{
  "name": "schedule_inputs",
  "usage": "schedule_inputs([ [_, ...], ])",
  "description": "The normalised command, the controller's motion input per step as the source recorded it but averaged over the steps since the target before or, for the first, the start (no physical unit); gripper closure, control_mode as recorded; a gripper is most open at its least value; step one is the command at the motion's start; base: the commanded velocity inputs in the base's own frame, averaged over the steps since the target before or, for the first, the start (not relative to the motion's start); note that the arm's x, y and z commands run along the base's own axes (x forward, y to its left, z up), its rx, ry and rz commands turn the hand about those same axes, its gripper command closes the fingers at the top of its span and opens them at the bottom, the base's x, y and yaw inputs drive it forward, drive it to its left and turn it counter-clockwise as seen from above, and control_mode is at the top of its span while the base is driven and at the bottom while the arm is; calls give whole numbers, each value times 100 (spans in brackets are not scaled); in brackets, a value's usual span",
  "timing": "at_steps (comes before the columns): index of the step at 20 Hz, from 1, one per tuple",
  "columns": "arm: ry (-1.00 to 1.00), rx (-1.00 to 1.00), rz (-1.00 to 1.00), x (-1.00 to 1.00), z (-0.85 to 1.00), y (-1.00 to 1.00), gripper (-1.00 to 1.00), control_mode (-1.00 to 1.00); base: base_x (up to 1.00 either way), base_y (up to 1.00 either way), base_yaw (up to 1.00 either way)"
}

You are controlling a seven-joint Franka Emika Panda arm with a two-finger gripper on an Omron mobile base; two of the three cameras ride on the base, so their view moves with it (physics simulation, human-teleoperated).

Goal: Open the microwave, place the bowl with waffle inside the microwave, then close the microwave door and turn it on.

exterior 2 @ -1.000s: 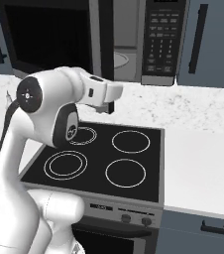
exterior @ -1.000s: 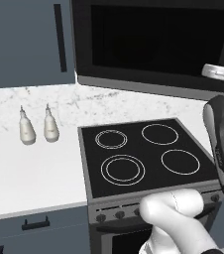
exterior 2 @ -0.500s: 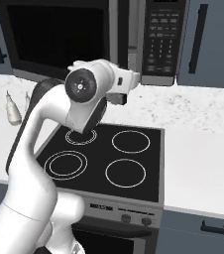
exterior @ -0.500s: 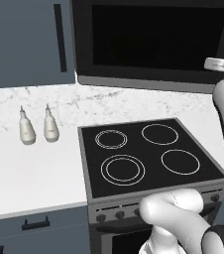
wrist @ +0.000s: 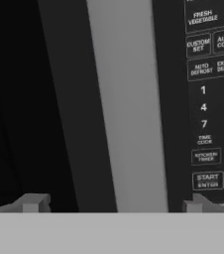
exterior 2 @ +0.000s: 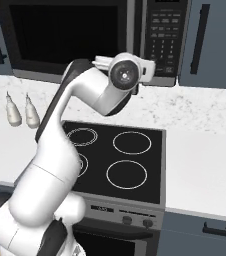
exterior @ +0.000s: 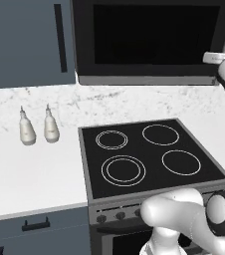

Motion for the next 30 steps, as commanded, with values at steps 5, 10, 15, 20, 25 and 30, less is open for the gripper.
schedule_inputs([
  [5,-1,-5,0,68,0,0,-100,-100,0,0,0],
  [10,-6,-4,0,46,0,0,-100,-100,0,0,0],
  [15,-6,-3,0,44,0,0,-100,-100,0,0,0],
  [20,-2,0,0,61,0,0,-100,-100,0,0,0],
  [25,0,-1,0,36,0,0,-100,-100,0,0,0],
  [30,-7,0,-1,1,0,1,-100,-100,0,0,0],
])
